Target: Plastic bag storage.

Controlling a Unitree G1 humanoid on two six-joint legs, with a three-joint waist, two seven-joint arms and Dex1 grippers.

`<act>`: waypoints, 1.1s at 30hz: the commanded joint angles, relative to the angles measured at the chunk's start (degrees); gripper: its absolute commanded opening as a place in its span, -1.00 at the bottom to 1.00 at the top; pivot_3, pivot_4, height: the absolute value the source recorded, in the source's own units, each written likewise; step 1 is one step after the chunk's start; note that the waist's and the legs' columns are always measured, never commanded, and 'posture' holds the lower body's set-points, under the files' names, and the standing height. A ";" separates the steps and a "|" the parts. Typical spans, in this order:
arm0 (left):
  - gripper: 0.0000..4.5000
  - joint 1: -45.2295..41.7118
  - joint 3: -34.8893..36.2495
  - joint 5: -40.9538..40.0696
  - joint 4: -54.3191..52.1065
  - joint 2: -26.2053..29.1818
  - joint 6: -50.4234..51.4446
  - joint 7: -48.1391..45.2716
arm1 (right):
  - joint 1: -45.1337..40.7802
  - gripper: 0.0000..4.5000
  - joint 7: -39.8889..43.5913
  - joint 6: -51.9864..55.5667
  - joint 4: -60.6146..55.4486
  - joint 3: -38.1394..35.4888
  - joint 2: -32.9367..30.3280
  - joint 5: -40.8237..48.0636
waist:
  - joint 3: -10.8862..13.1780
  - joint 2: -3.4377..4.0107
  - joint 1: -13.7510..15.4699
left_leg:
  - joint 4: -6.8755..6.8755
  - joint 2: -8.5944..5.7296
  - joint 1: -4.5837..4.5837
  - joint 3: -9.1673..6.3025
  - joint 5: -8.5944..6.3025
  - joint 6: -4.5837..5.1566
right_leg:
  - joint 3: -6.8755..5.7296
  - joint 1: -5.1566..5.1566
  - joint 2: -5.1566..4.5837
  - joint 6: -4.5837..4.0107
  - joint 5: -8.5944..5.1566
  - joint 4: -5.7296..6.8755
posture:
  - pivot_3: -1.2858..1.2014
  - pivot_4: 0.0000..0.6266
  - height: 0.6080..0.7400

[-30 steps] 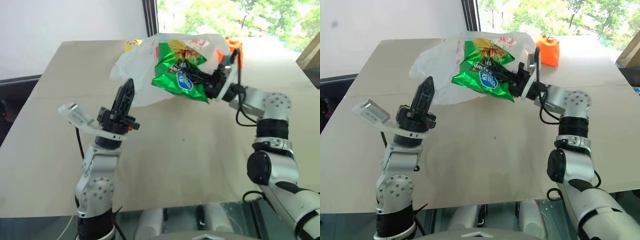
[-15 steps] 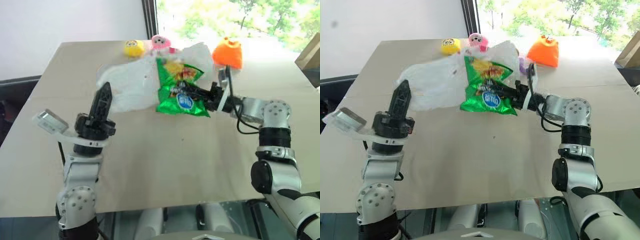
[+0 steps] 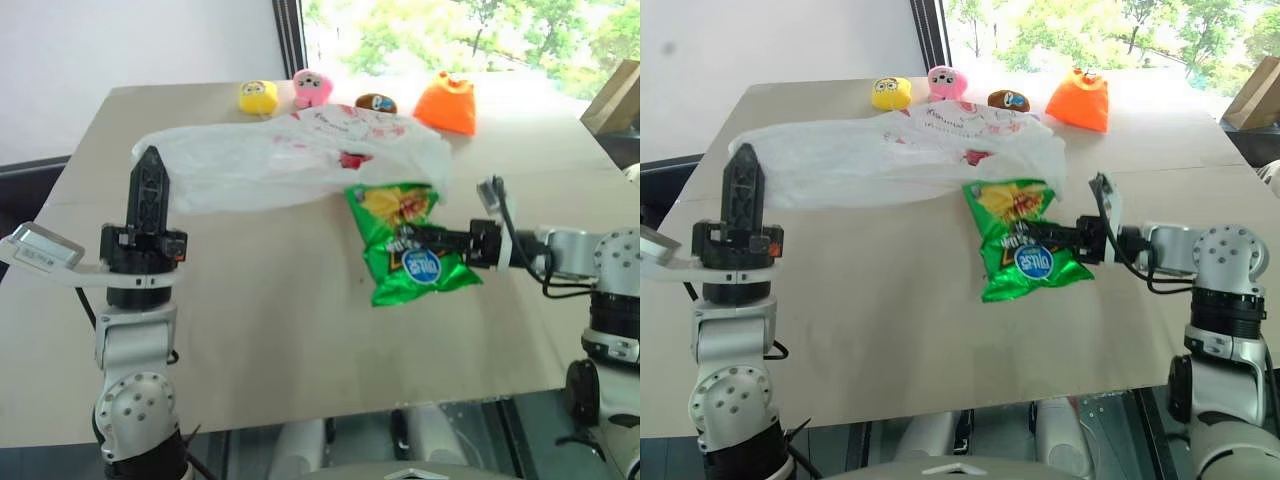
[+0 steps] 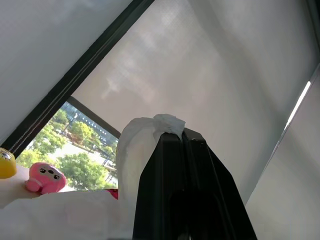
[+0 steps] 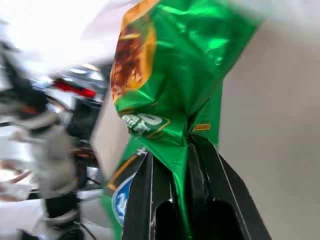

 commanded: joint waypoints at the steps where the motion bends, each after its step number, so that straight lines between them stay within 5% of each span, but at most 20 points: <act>1: -1.00 0.19 -0.20 -0.04 -2.44 2.03 0.79 -2.14 | -3.41 -0.85 -6.41 1.32 -1.71 -2.32 3.12 10.45 | 0.00 0.00 0.12 | 0.01 0.00 0.02 -0.02 0.00 0.00 | 0.00 0.00 0.00 0.00 0.00 0.06 | 0.03 -0.52 1.00; 13: -1.00 -0.44 -3.15 0.98 -3.07 1.84 1.61 -2.74 | -3.82 -0.85 -35.01 -13.94 6.90 9.34 2.34 36.73 | -0.03 -0.05 0.82 | 0.09 -0.13 -0.07 0.08 0.08 -0.13 | 0.03 0.02 -0.19 0.00 0.00 -0.05 | 0.03 -0.52 1.00; 19: -1.00 2.44 -4.81 2.96 -3.75 2.16 1.67 -5.87 | -13.73 -0.85 -47.22 -28.94 19.17 5.13 9.99 40.29 | 0.00 0.00 0.59 | 0.09 -0.06 -0.03 0.12 0.07 -0.11 | 0.05 -0.03 -0.12 0.00 0.00 0.06 | 0.03 -0.52 1.00; 21: -1.00 3.01 -6.00 4.19 -4.00 1.74 1.47 -6.64 | -19.35 -0.85 -51.14 -37.57 24.76 2.05 14.00 36.19 | 0.01 0.01 0.51 | 0.08 -0.07 -0.02 0.15 0.07 -0.10 | 0.08 -0.07 -0.10 0.00 0.00 0.13 | 0.03 -0.52 1.00; 26: -1.00 3.56 -9.30 7.97 -4.67 1.04 1.02 -7.96 | -26.56 -0.85 -54.68 -59.89 35.23 4.14 20.32 8.74 | -0.01 0.02 0.83 | 0.07 -0.06 -0.02 0.18 0.14 -0.24 | 0.07 -0.08 -0.08 0.00 0.00 0.08 | 0.03 -0.52 1.00; 29: -1.00 4.14 -9.37 8.92 -4.74 0.82 0.46 -8.12 | -27.06 -0.85 -47.17 -58.95 30.57 5.34 25.29 4.85 | 0.01 0.05 0.82 | 0.06 -0.06 -0.10 0.15 0.15 -0.26 | 0.05 -0.08 -0.11 0.00 0.00 -0.01 | 0.03 -0.52 1.00; 33: -1.00 4.62 -9.80 9.64 -4.43 0.15 -0.01 -8.49 | -24.66 -0.85 -47.14 -56.72 25.99 9.32 32.54 -2.45 | 0.03 0.10 -0.32 | -0.11 -0.02 -0.19 0.24 0.15 -0.27 | 0.10 -0.22 -0.14 0.00 0.00 0.09 | 0.03 -0.52 1.00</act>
